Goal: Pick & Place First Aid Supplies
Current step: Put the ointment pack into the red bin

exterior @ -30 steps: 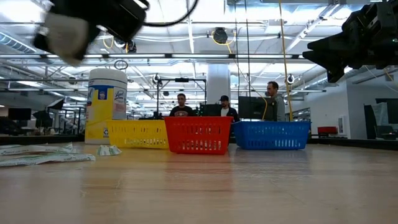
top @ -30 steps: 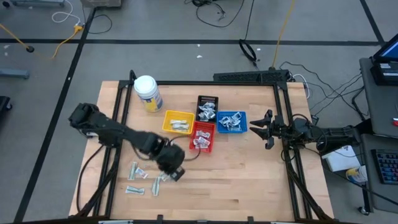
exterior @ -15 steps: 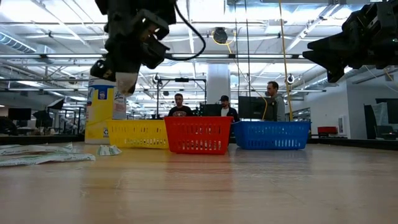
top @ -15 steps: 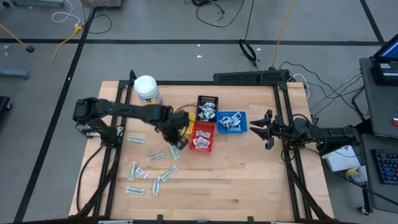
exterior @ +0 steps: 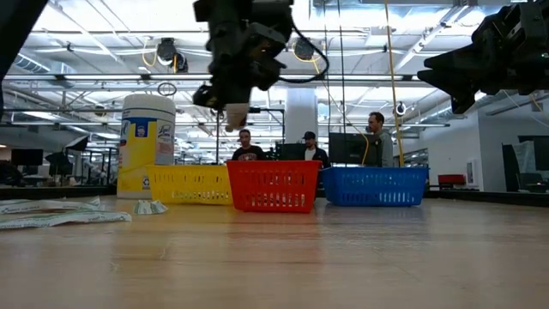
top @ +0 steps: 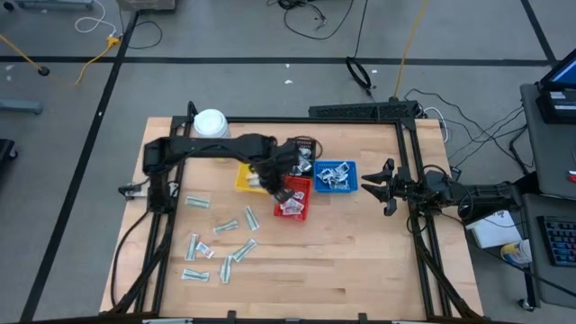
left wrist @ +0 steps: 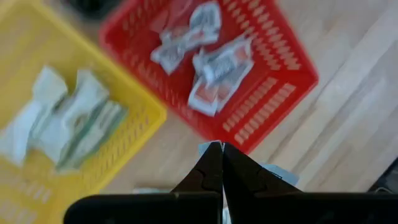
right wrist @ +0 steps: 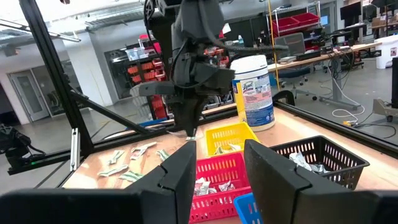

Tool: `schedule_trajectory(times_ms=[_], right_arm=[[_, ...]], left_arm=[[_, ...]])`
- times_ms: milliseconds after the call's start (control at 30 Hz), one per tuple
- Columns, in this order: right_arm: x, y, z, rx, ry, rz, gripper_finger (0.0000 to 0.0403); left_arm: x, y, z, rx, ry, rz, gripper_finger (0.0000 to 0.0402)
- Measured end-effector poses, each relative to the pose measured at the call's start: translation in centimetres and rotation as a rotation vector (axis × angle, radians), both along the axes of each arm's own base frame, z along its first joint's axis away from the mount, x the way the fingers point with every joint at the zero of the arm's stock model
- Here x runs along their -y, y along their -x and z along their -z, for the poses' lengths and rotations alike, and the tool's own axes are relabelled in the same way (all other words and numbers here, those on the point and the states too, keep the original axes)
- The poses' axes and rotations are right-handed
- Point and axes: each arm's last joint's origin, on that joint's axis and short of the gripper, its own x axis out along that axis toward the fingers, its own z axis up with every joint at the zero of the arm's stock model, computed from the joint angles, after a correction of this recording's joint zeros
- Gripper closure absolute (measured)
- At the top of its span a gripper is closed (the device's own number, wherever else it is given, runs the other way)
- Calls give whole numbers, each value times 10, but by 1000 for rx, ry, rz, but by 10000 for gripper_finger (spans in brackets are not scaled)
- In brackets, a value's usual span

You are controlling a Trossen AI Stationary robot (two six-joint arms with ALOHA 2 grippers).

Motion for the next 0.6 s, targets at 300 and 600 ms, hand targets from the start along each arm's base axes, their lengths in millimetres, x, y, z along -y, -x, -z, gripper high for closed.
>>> schedule_trajectory(times_ms=[300, 600], right_arm=[[0, 0, 0, 0, 0, 0, 273], [0, 0, 0, 0, 0, 0, 273]], left_arm=[[-9, -37, -1, 20, -37, 45, 401], [-3, -54, 45, -89, -157, 69, 401]])
